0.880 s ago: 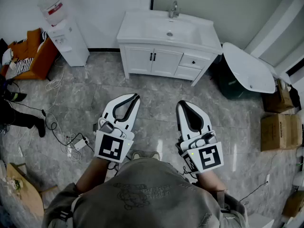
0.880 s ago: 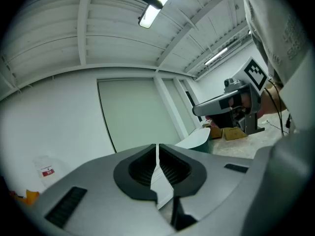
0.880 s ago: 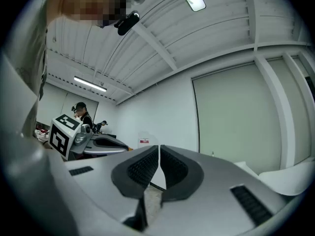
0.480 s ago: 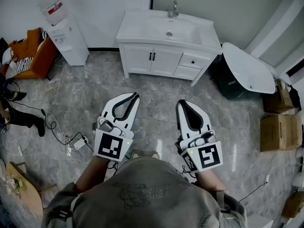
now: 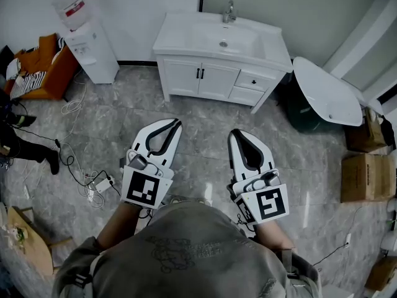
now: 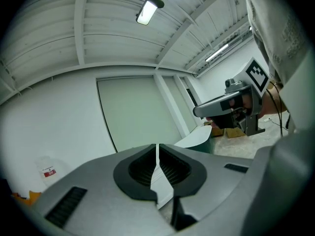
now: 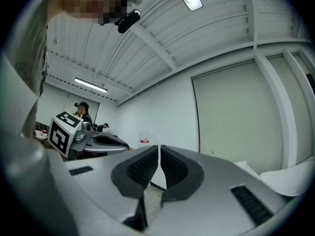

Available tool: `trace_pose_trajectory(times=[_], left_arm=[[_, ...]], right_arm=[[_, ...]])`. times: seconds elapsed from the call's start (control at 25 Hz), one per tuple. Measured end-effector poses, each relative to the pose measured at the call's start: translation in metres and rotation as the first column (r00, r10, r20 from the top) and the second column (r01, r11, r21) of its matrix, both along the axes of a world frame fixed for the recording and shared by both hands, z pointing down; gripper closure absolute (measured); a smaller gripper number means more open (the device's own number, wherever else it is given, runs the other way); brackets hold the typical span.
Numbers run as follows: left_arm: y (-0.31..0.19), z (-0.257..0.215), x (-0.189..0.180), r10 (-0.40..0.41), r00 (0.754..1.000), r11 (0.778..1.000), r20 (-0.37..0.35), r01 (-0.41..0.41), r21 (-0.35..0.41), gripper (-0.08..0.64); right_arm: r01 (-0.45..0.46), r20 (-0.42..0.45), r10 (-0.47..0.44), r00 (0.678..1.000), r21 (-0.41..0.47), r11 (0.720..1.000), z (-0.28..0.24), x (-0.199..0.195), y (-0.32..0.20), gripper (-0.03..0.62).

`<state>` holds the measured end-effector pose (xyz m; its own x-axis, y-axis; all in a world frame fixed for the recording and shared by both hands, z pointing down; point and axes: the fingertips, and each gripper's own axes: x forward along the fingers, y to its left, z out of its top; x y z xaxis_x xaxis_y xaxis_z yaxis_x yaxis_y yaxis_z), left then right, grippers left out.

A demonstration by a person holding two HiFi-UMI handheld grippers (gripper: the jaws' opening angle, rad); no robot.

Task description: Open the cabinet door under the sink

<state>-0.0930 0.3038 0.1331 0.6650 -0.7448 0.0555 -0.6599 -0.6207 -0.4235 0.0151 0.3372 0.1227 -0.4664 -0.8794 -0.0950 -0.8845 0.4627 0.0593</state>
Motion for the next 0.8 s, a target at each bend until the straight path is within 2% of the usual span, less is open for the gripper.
trace_pose_trajectory(times=[0.52,0.68,0.8], left_arm=[[0.001,0.017,0.047,-0.027,1.000,0.999,0.009,0.027,-0.024,0.528],[0.003,0.022,0.055,-0.030,0.999,0.999,0.022,0.031,-0.023,0.529],[-0.001,0.024,0.056,-0.041,0.999,0.999,0.005,0.041,-0.025,0.528]], right_arm=[[0.027,0.023,-0.027,0.999,-0.015,1.000,0.014,0.043,-0.005,0.558],[0.035,0.034,-0.034,0.999,-0.024,0.999,0.021,0.051,-0.007,0.557],[0.042,0.035,-0.041,0.999,-0.023,0.999,0.024,0.053,-0.011,0.558]])
